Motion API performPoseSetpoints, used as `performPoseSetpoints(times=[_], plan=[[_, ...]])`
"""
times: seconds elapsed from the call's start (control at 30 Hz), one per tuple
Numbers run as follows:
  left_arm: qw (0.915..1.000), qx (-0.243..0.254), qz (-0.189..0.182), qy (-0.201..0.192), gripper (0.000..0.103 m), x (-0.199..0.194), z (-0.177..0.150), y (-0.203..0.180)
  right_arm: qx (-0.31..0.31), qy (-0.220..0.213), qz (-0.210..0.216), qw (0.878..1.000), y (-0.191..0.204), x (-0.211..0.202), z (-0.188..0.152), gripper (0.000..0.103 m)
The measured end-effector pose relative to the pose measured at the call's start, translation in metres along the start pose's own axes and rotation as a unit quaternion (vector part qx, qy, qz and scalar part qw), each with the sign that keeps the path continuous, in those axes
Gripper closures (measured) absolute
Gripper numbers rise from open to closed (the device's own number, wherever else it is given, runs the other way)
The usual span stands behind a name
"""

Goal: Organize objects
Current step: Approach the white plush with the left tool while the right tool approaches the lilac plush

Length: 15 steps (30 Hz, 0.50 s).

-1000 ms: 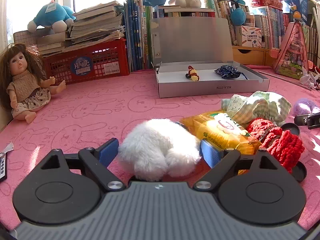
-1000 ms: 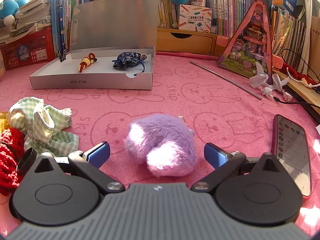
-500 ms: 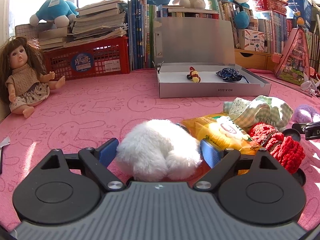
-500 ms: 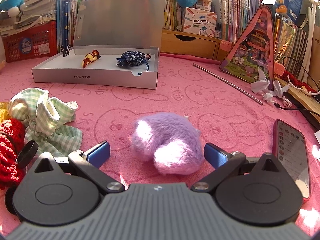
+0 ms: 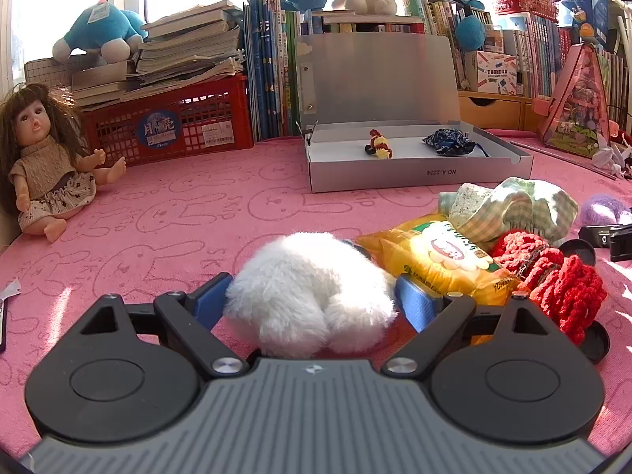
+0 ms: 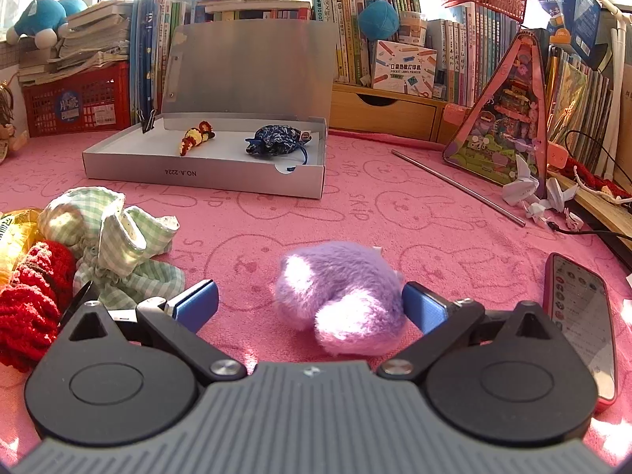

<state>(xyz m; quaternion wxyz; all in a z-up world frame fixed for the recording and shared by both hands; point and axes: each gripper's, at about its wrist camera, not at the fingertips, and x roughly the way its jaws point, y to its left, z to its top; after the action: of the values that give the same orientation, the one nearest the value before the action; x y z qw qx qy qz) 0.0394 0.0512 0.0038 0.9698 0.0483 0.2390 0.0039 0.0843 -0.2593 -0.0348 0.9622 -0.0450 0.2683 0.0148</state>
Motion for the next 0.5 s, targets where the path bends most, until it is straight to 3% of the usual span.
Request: performPoseSetpoints(times=[0.17,0.33,0.5], plan=[[0.9998,0.019,0.003,-0.005,0.011,-0.0006,-0.0019,-0.0050,-0.003,-0.007,0.003,1.000,0.0012,-0.0024,0.0001,0.002],[1.0000,0.004,-0.005,-0.007,0.012,-0.0027,0.0000,-0.0025,0.017,-0.004,0.003,1.000,-0.0052,-0.0011,-0.0004,0.011],[0.9999,0.000,-0.010,-0.010,0.024,-0.0060,0.0007,-0.0036,0.026,-0.005,-0.003,1.000,-0.0074,-0.0015,-0.0013,0.019]])
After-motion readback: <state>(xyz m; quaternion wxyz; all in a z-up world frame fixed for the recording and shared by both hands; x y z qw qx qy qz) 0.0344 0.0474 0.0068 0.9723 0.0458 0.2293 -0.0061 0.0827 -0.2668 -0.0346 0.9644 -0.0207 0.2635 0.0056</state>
